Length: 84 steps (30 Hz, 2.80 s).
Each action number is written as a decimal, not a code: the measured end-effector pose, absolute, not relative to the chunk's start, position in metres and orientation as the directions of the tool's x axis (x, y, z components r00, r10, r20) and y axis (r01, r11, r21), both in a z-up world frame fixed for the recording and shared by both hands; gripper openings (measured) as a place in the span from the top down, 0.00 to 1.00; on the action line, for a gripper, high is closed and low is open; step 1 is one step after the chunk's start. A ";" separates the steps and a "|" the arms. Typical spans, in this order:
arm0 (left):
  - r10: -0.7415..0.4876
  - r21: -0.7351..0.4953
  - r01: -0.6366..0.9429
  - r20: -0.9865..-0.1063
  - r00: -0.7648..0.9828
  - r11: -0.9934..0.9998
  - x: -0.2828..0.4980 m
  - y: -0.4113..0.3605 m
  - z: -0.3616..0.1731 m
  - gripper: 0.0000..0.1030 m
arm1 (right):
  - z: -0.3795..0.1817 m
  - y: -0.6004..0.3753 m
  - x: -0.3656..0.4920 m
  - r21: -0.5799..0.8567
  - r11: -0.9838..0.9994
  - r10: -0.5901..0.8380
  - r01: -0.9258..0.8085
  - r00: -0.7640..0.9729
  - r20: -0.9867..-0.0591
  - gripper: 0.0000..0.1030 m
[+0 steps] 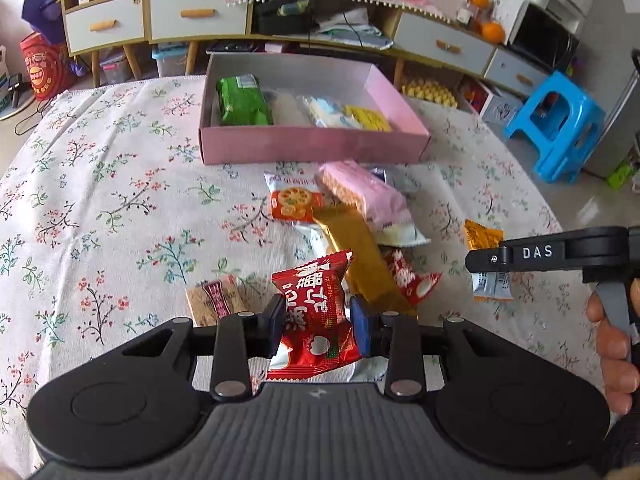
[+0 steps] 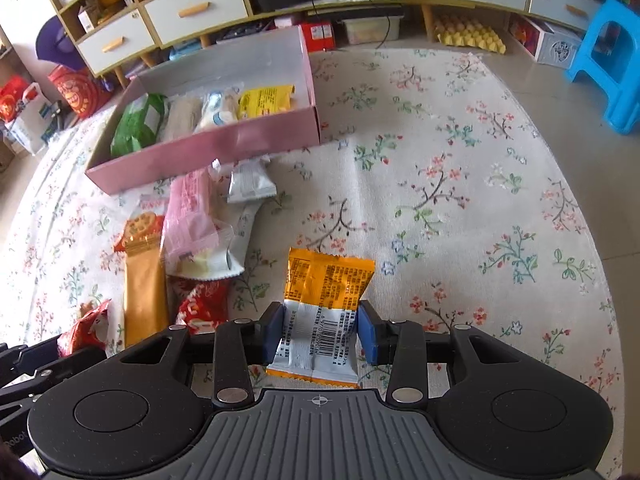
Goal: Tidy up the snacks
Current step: 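Grasp the red candy bag with the left tool while the right tool grasps the orange-and-white bar, then carry both snacks into the pink box and open both tools, then move both tools back toward the remaining snacks beside the box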
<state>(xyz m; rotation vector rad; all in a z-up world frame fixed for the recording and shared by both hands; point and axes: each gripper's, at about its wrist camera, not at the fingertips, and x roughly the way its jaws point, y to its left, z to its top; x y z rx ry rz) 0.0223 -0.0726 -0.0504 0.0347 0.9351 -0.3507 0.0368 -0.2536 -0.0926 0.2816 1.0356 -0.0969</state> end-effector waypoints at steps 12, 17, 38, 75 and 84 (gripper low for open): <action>-0.266 -0.134 0.247 -0.719 0.642 0.960 0.053 -0.059 -0.026 0.69 | -0.074 -0.263 0.057 0.250 0.947 0.097 0.201 0.563 -0.821 0.63; -0.232 -0.110 0.218 -0.695 0.680 0.970 0.073 -0.057 -0.022 0.69 | -0.068 -0.269 0.077 0.254 0.948 0.103 0.193 0.569 -0.816 0.63; -0.293 -0.210 0.206 -0.626 0.723 0.956 0.151 -0.072 -0.022 0.69 | -0.054 -0.282 0.168 0.194 0.977 0.088 0.088 0.662 -0.744 0.63; -0.250 -0.210 0.140 -0.727 0.640 0.968 0.122 -0.046 -0.008 0.30 | -0.005 -0.270 0.111 0.304 0.952 0.201 0.039 0.671 -0.713 0.27; -0.274 -0.214 0.172 -0.783 0.558 0.962 0.074 -0.053 -0.021 0.22 | -0.015 -0.269 0.051 0.326 0.944 0.215 0.057 0.646 -0.733 0.27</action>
